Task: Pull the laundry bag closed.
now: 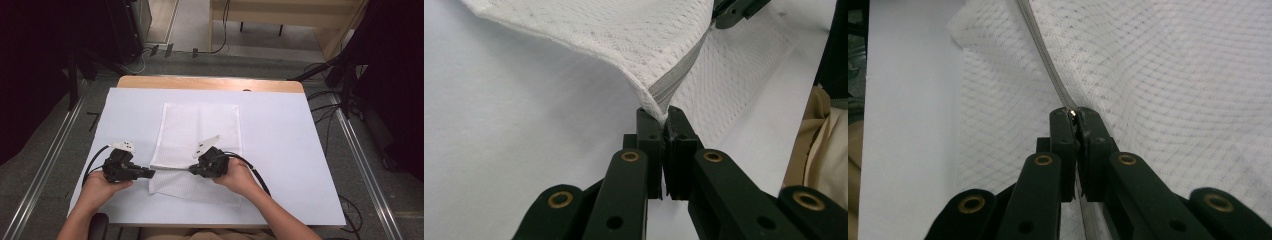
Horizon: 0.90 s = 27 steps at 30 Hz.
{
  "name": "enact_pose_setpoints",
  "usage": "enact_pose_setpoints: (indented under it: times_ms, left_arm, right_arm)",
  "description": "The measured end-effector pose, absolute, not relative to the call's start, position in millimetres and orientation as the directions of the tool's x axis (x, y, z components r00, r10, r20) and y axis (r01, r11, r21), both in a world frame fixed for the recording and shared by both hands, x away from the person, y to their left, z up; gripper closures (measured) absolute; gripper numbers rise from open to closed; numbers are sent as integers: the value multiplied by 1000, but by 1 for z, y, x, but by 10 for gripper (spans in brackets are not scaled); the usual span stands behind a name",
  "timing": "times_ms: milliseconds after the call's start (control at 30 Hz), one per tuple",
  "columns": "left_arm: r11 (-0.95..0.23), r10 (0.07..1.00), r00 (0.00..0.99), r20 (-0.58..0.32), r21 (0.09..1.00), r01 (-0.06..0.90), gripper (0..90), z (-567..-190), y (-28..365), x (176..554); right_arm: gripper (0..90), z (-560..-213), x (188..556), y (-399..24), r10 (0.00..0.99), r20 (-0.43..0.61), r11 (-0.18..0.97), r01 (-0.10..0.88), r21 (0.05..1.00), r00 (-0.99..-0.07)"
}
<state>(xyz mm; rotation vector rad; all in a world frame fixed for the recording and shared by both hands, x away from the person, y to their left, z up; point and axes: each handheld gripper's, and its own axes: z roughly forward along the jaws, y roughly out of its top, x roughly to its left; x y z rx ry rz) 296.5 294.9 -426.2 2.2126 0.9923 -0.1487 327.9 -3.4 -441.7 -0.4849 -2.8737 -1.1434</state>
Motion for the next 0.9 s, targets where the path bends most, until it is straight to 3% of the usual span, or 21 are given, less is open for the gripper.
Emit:
enact_pose_setpoints:
  times_ms: [900]
  left_arm:
    - [-469,609,704,-364,551,690,882,-426,294,297]
  right_arm:
    - [884,-444,328,-34,313,123,688,314,655,-942]
